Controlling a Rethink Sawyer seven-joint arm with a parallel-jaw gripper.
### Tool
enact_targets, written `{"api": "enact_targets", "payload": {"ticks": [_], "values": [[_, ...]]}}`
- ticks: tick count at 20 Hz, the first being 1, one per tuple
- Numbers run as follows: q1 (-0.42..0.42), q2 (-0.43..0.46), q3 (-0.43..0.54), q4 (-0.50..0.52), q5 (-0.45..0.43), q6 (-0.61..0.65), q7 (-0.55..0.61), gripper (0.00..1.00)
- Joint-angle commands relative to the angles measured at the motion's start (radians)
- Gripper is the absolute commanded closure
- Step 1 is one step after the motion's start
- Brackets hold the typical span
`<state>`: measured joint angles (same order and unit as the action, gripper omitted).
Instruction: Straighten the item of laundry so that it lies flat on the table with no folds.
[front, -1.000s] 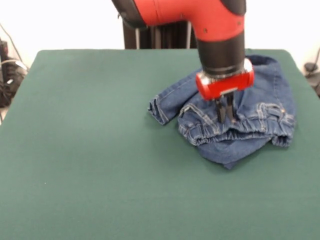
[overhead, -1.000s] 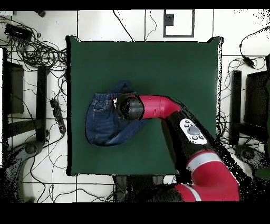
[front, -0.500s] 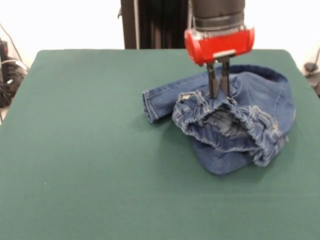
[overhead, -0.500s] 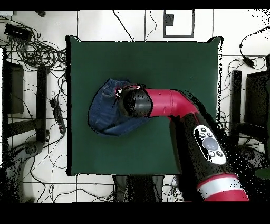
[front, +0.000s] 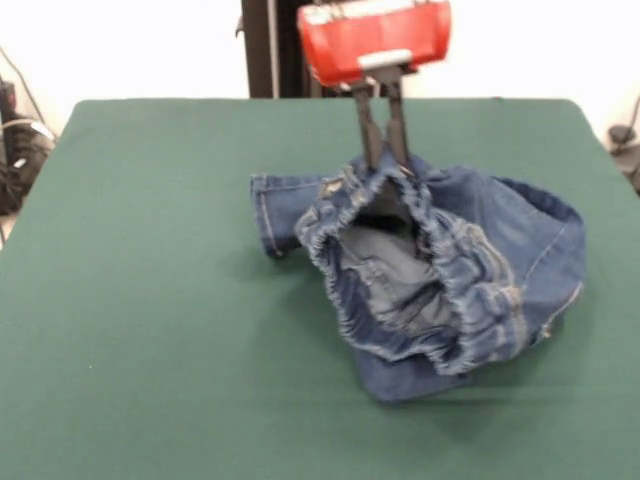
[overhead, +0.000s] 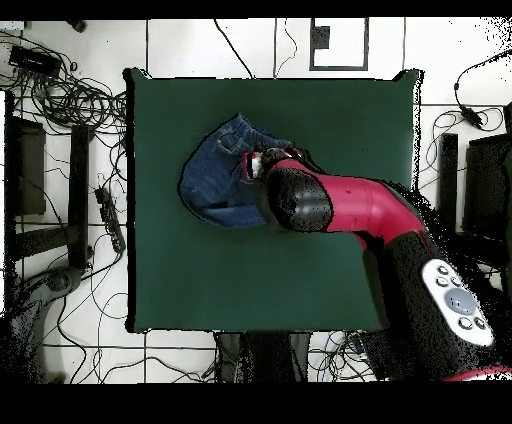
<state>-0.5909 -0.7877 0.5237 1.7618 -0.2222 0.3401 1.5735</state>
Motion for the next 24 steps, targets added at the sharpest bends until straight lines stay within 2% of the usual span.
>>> {"api": "enact_targets", "payload": {"ticks": [1, 6, 8, 10, 11, 14, 16, 18, 22, 24], "values": [[-0.158, -0.109, 0.262, 0.187, 0.029, -0.039, 0.01, 1.0], [-0.192, -0.151, 0.253, 0.218, -0.066, -0.094, 0.004, 1.0], [-0.164, -0.189, 0.194, 0.222, -0.102, -0.117, 0.027, 1.0], [-0.076, -0.224, 0.055, 0.194, -0.146, -0.122, 0.088, 1.0], [0.01, -0.229, -0.075, 0.158, -0.188, -0.135, 0.153, 1.0], [0.105, -0.218, -0.228, 0.112, -0.237, -0.174, 0.213, 1.0], [0.134, -0.214, -0.287, 0.101, -0.246, -0.206, 0.217, 1.0], [0.107, -0.245, -0.271, 0.124, -0.258, -0.2, 0.169, 1.0], [-0.048, -0.388, -0.081, 0.24, -0.222, -0.153, 0.029, 1.0], [-0.102, -0.436, -0.017, 0.28, -0.205, -0.147, -0.004, 1.0]]}}
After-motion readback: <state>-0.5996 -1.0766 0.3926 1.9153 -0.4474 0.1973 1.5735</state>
